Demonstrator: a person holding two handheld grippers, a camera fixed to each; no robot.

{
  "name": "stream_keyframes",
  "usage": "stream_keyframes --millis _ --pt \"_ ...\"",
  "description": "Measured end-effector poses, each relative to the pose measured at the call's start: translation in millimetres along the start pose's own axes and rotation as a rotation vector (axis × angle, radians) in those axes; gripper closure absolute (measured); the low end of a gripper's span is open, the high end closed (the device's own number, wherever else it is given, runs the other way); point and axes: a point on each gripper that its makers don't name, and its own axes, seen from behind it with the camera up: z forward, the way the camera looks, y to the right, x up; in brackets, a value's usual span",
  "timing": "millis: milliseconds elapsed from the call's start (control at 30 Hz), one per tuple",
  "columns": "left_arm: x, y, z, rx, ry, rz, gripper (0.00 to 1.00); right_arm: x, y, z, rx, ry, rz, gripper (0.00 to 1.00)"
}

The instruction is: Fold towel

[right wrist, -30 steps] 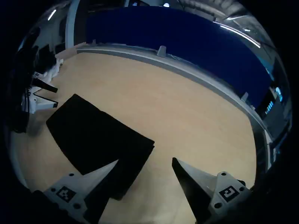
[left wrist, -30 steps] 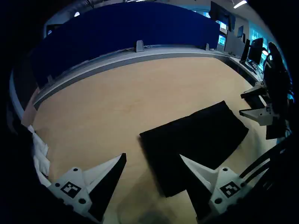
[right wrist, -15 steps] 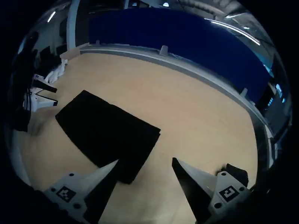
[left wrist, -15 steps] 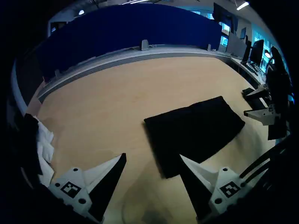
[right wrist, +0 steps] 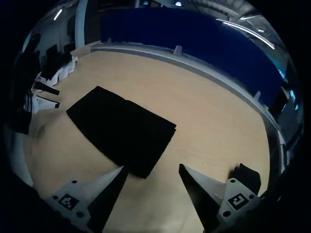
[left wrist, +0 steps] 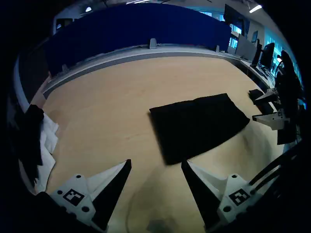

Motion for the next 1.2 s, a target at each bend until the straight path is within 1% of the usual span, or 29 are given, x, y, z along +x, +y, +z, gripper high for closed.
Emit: stream_keyframes --millis 100,167,300,567,733,767,1000,1200 --pt "-6.1 -0.6 -6.9 0.006 -0.001 -0.004 0.05 -2.6 -2.5 1.5 0.013 -0.006 -0.002 0.00" --pt "-11.2 -1.3 -12.4 0.013 -0.002 -0.008 0.05 -4.5 -4.2 3.7 0.022 -0.010 -0.003 0.02" --pt "-22.3 -1.5 -24.2 0.022 -0.004 -0.024 0.05 -7.1 -7.8 9.6 0.039 -0.013 0.001 0.11" --pt "-42.0 -1.3 -46.7 0.036 -0.009 -0.085 0.05 -16.8 -15.9 24.0 0.073 -0.041 0.020 0.30" --pt "-52.0 -3.7 -55.9 0.047 -0.017 -0.104 0.04 -22.9 -19.6 28.9 0.084 -0.062 0.023 0.38" --pt "-53.8 -4.5 -57.3 0.049 -0.018 -0.106 0.04 -24.0 -20.3 29.8 0.086 -0.065 0.024 0.41" --pt "-58.2 -5.2 -65.0 0.051 -0.020 -0.124 0.04 -28.4 -23.1 34.1 0.099 -0.080 0.048 0.69" --pt "-60.3 -5.1 -66.9 0.051 -0.020 -0.135 0.04 -29.9 -25.8 33.7 0.112 -0.090 0.068 0.82"
